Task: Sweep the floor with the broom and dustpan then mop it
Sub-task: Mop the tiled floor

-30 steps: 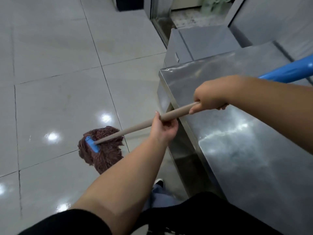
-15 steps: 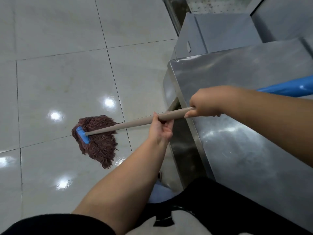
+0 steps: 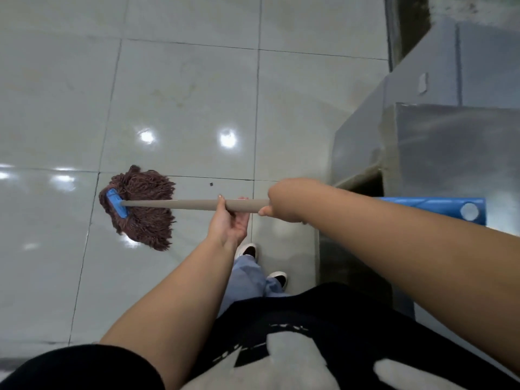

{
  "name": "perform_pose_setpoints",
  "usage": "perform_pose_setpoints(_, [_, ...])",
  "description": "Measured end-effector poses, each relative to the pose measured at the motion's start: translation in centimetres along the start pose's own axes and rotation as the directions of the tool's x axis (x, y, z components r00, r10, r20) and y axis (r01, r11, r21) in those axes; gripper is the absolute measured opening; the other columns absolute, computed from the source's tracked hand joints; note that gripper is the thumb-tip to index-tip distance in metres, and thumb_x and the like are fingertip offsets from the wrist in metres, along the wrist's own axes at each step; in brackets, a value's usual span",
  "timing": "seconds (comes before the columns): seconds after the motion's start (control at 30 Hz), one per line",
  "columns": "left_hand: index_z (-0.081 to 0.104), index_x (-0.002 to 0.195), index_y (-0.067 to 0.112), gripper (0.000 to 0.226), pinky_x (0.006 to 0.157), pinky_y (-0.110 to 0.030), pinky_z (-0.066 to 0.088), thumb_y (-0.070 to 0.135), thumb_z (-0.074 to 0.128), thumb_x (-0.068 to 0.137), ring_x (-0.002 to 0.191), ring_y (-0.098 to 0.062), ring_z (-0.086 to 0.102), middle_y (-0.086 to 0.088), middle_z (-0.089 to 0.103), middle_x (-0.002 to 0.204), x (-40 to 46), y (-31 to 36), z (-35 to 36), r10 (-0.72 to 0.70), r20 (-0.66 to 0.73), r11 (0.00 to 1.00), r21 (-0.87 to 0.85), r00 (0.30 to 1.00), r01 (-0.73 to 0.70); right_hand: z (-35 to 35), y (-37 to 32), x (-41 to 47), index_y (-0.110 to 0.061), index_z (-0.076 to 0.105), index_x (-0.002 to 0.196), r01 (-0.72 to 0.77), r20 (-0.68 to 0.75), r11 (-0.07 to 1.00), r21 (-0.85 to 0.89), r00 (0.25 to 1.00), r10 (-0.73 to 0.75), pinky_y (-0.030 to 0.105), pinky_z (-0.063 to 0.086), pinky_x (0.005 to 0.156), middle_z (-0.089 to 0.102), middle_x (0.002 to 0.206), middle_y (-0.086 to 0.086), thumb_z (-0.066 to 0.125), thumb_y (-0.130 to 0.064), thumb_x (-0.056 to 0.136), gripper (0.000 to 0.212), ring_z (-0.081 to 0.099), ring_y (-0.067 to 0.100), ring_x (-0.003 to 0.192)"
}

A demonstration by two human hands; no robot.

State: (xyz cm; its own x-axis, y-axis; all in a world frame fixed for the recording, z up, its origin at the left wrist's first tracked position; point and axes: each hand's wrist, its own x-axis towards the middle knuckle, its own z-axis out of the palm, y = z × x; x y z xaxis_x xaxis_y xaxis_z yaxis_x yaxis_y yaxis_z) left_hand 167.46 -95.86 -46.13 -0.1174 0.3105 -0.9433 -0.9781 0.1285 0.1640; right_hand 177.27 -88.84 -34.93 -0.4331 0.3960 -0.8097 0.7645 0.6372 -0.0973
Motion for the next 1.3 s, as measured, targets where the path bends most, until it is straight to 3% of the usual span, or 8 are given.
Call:
perform_pose_setpoints(0.13, [0.052, 0.079, 0.004, 0.036, 0.042, -0.024, 0.054, 0.037, 0.049, 0.095, 0.039, -0.013, 0.064, -0.005, 0.064, 0.045, 0.8, 3.3, -2.5, 0.044, -0.066, 0.998, -0.046, 0.997, -0.047, -0.5, -4.0, 2.2, -0.015, 0.043, 0.091, 0.067, 0.024, 0.998, 0.022, 0.997, -0.067, 0.027, 0.032, 0.051, 0.034, 0.066, -0.002, 0.034, -0.041, 0.100, 0.029, 0.045, 0.020, 0.070])
perform_pose_setpoints(0.23, [0.052, 0.075, 0.002, 0.042, 0.042, -0.023, 0.053, 0.037, 0.045, 0.097, 0.036, -0.012, 0.062, -0.005, 0.063, 0.042, 1.1, 4.8, -4.1, 0.074, -0.113, 0.995, -0.052, 0.991, -0.081, -0.1, -6.2, 3.4, -0.011, 0.032, 0.067, 0.081, 0.042, 0.996, 0.028, 0.996, -0.082, 0.023, 0.028, 0.049, 0.036, 0.066, -0.002, 0.035, -0.040, 0.100, 0.044, 0.043, 0.019, 0.057])
perform_pose_setpoints(0.33, [0.052, 0.072, 0.002, 0.045, 0.058, -0.021, 0.056, 0.038, 0.042, 0.097, 0.034, -0.011, 0.060, -0.004, 0.061, 0.040, 0.7, 5.3, -4.2, 0.099, -0.113, 0.994, -0.043, 0.989, -0.105, -0.8, -7.0, 3.0, -0.012, 0.032, 0.066, 0.083, 0.039, 0.996, 0.027, 0.996, -0.084, 0.024, 0.029, 0.048, 0.037, 0.065, -0.001, 0.035, -0.039, 0.100, 0.044, 0.042, 0.019, 0.054])
perform_pose_setpoints(0.4, [0.052, 0.074, 0.002, 0.044, 0.049, -0.023, 0.055, 0.038, 0.044, 0.096, 0.035, -0.012, 0.061, -0.006, 0.062, 0.042, -0.2, 4.6, -3.3, 0.092, -0.081, 0.995, -0.038, 0.992, -0.096, -1.6, -5.8, 2.0, -0.012, 0.034, 0.065, 0.047, 0.042, 0.998, 0.044, 0.998, -0.049, 0.024, 0.032, 0.046, 0.041, 0.062, 0.001, 0.037, -0.041, 0.100, 0.046, 0.042, 0.017, 0.049])
perform_pose_setpoints(0.57, [0.052, 0.077, 0.004, 0.037, 0.038, -0.024, 0.052, 0.038, 0.048, 0.095, 0.036, -0.013, 0.061, -0.005, 0.063, 0.043, -3.3, -0.8, 0.4, -0.007, 0.039, 0.999, 0.031, 0.999, 0.006, -1.6, 0.7, -2.8, 0.001, 0.060, 0.094, -0.118, 0.124, 0.991, 0.064, 0.986, 0.109, 0.023, 0.040, 0.043, 0.057, 0.061, 0.011, 0.037, -0.053, 0.095, 0.059, 0.052, 0.022, 0.043])
perform_pose_setpoints(0.8, [0.054, 0.083, 0.004, 0.039, 0.040, -0.024, 0.054, 0.040, 0.044, 0.096, 0.039, -0.014, 0.064, -0.006, 0.065, 0.047, -7.1, -8.8, 2.1, -0.149, 0.131, 0.971, 0.208, 0.980, 0.119, 0.8, 6.7, -10.2, -0.004, 0.061, 0.113, -0.256, 0.190, 0.963, 0.079, 0.953, 0.238, 0.010, 0.030, 0.027, 0.053, 0.053, 0.005, 0.038, -0.055, 0.094, 0.059, 0.042, 0.010, 0.024])
perform_pose_setpoints(1.1, [0.052, 0.081, 0.004, 0.036, 0.037, -0.025, 0.052, 0.035, 0.043, 0.098, 0.036, -0.019, 0.063, -0.009, 0.065, 0.048, -6.9, -6.4, -0.6, -0.077, 0.082, 0.996, -0.041, 0.994, 0.081, 3.1, 2.3, -6.1, -0.012, 0.050, 0.078, -0.105, 0.051, 0.993, -0.060, 0.993, 0.108, 0.032, 0.047, 0.082, 0.052, 0.073, 0.001, 0.032, -0.052, 0.097, 0.048, 0.054, 0.024, 0.081])
perform_pose_setpoints(1.3, [0.052, 0.085, 0.001, 0.032, 0.038, -0.030, 0.052, 0.027, 0.040, 0.101, 0.049, -0.024, 0.065, -0.009, 0.060, 0.081, -4.9, 0.7, -4.1, -0.001, -0.007, 0.991, -0.133, 1.000, 0.000, 1.4, -5.2, -2.0, -0.011, 0.033, 0.066, 0.001, 0.013, 0.999, -0.046, 1.000, 0.000, 0.023, 0.029, 0.050, 0.042, 0.070, 0.002, 0.027, -0.041, 0.102, 0.047, 0.042, 0.018, 0.056])
